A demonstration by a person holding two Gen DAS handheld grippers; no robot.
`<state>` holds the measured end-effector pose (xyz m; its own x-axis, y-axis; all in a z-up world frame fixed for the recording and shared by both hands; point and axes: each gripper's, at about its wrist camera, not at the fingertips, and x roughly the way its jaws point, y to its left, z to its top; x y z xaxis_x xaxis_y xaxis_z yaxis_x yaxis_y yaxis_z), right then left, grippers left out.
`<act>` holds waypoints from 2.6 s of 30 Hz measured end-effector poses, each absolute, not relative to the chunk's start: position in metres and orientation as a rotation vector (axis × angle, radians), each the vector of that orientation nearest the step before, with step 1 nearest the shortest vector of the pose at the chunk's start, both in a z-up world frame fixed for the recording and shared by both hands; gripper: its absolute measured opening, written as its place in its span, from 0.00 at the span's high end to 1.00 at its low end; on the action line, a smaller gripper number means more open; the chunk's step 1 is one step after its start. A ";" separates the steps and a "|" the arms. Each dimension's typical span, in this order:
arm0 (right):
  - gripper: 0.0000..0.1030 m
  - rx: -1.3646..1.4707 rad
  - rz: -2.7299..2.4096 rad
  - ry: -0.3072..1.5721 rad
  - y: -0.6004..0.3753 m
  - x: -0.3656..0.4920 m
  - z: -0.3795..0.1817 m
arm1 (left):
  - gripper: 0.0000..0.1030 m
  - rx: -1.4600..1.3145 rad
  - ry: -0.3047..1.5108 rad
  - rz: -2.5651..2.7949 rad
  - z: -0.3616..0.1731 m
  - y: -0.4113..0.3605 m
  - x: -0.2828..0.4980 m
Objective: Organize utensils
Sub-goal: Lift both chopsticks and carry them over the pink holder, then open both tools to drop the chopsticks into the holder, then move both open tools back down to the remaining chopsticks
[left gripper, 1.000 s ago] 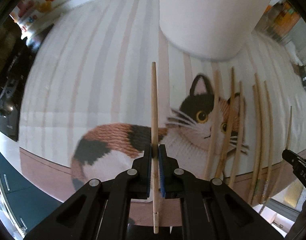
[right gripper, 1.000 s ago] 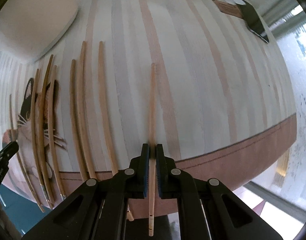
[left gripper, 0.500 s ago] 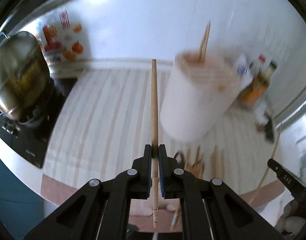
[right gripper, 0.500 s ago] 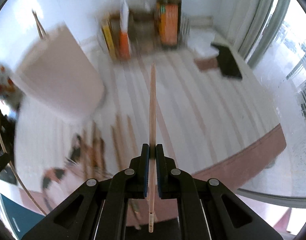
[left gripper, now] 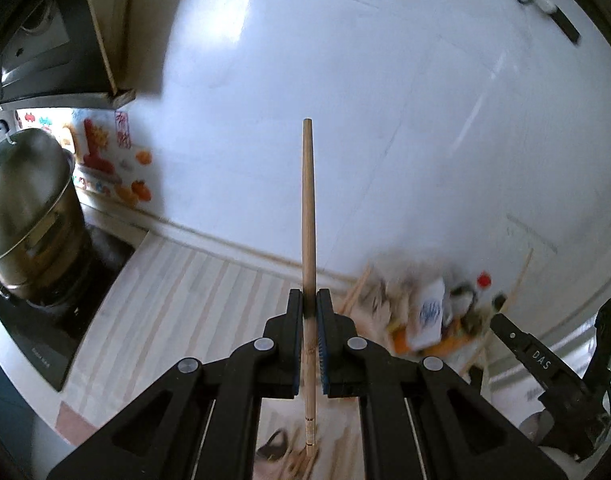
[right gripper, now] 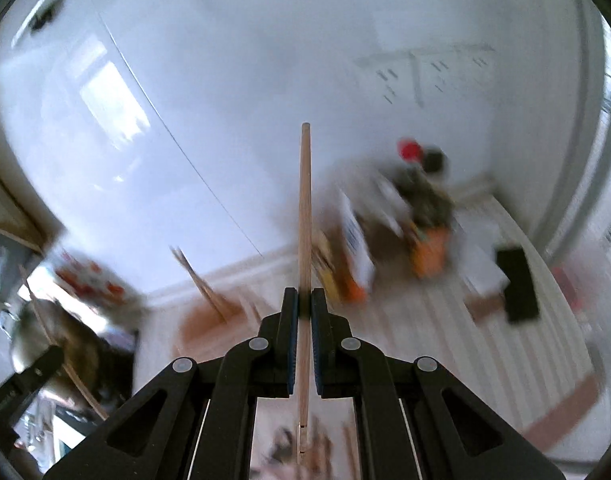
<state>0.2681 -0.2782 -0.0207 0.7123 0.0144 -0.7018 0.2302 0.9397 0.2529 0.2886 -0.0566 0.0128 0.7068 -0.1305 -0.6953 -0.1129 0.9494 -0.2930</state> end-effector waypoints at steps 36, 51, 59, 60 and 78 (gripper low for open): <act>0.90 0.229 0.266 0.849 -0.240 0.398 -0.086 | 0.48 -0.189 0.864 0.111 -0.047 -0.083 0.349; 0.05 0.313 0.155 0.733 -0.270 0.302 -0.037 | 0.00 -0.107 0.863 0.187 -0.043 -0.049 0.272; 0.05 0.265 0.038 0.755 -0.275 0.241 -0.053 | 0.00 -0.029 0.929 0.160 -0.086 -0.059 0.227; 0.05 0.269 0.031 0.780 -0.277 0.236 -0.059 | 0.00 -0.021 0.949 0.144 -0.097 -0.062 0.221; 0.69 0.297 -0.069 1.311 -0.307 0.176 -0.265 | 0.66 -0.019 1.491 -0.150 -0.319 -0.137 0.207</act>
<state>0.1763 -0.3070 -0.2648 0.2603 0.1170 -0.9584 0.2174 0.9600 0.1762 0.2073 -0.1371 -0.3186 0.0719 -0.1112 -0.9912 0.0881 0.9906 -0.1048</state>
